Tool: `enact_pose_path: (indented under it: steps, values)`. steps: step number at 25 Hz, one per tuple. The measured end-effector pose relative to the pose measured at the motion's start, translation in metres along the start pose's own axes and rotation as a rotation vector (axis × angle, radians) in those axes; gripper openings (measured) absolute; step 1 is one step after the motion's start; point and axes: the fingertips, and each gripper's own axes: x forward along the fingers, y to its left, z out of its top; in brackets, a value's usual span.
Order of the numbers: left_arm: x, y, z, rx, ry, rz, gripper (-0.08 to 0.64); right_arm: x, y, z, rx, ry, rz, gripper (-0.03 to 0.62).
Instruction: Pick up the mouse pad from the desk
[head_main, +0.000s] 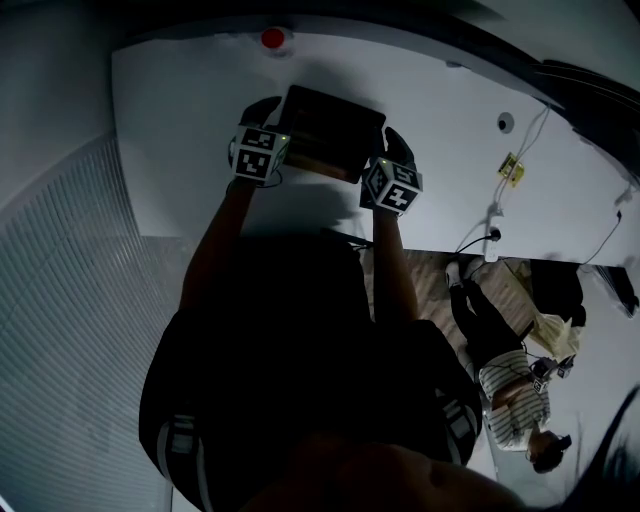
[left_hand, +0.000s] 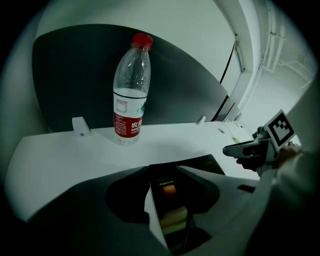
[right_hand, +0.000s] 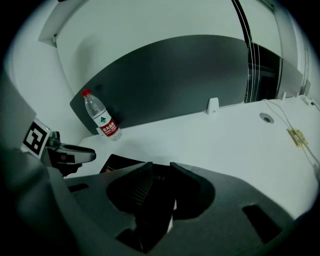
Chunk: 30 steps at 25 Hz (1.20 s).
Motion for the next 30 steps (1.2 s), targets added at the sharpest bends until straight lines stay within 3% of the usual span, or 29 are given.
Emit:
enact_pose_path:
  steps: [10, 30]
  values:
    - [0.022, 0.003, -0.008, 0.076, 0.043, 0.015, 0.155, 0.022, -0.012, -0.015, -0.041, 0.057, -0.02, 0.117]
    - [0.041, 0.006, -0.016, -0.002, 0.093, 0.025, 0.166, 0.04, -0.018, -0.028, -0.051, 0.126, -0.053, 0.137]
